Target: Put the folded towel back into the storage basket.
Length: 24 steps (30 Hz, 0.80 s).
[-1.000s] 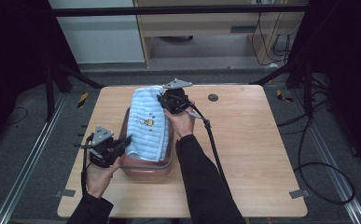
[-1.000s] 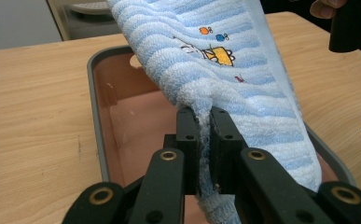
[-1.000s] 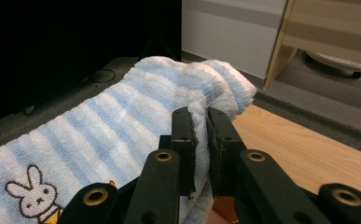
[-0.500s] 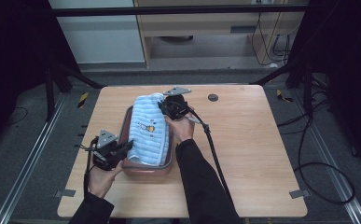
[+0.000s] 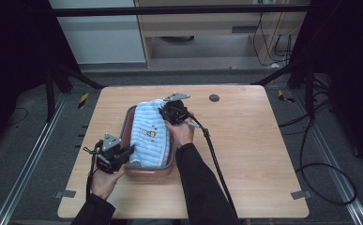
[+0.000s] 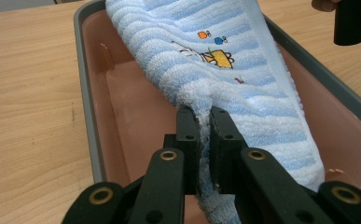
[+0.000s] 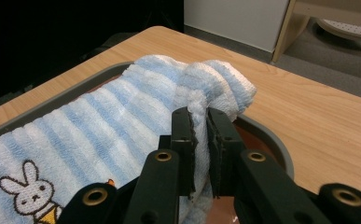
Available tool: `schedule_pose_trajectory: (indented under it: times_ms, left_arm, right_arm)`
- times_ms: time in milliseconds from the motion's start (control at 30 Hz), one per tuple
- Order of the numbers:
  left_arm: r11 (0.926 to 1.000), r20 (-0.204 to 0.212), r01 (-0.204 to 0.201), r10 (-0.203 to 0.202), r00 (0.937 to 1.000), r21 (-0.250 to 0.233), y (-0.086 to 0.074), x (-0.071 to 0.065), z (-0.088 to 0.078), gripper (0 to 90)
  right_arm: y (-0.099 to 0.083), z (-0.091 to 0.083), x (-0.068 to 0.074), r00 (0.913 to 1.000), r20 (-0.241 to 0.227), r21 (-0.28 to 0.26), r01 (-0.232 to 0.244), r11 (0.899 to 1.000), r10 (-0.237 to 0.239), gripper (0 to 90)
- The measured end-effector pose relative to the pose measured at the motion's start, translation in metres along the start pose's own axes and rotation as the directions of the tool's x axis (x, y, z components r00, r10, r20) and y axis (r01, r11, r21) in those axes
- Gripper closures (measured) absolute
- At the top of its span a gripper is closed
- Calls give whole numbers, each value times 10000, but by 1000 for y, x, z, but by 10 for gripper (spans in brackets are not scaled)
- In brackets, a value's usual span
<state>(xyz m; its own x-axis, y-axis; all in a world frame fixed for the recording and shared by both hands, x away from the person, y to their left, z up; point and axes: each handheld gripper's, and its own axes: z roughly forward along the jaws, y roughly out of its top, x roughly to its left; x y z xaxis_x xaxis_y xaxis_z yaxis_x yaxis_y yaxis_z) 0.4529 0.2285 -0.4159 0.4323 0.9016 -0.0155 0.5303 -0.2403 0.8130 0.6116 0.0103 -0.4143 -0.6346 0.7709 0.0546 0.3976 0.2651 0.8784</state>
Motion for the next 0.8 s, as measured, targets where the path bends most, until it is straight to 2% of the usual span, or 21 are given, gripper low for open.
schedule_pose_trajectory:
  times_ms: [333, 667, 800]
  left_arm:
    - [9997, -42, 54, -52, 10000, 255, -5, 1, 5, 836]
    - [9985, -130, 46, -39, 9999, 542, -8, 1, 10, 833]
    - [9971, -202, 167, -152, 9997, 747, -9, 3, 13, 824]
  right_arm:
    - [-13, 6, -3, 9999, 19, 259, -169, 9995, 169, 822]
    - [-21, 14, -1, 9999, 93, 624, -67, 9980, 61, 813]
    - [-23, 16, -1, 9999, 122, 818, 44, 9966, -54, 788]
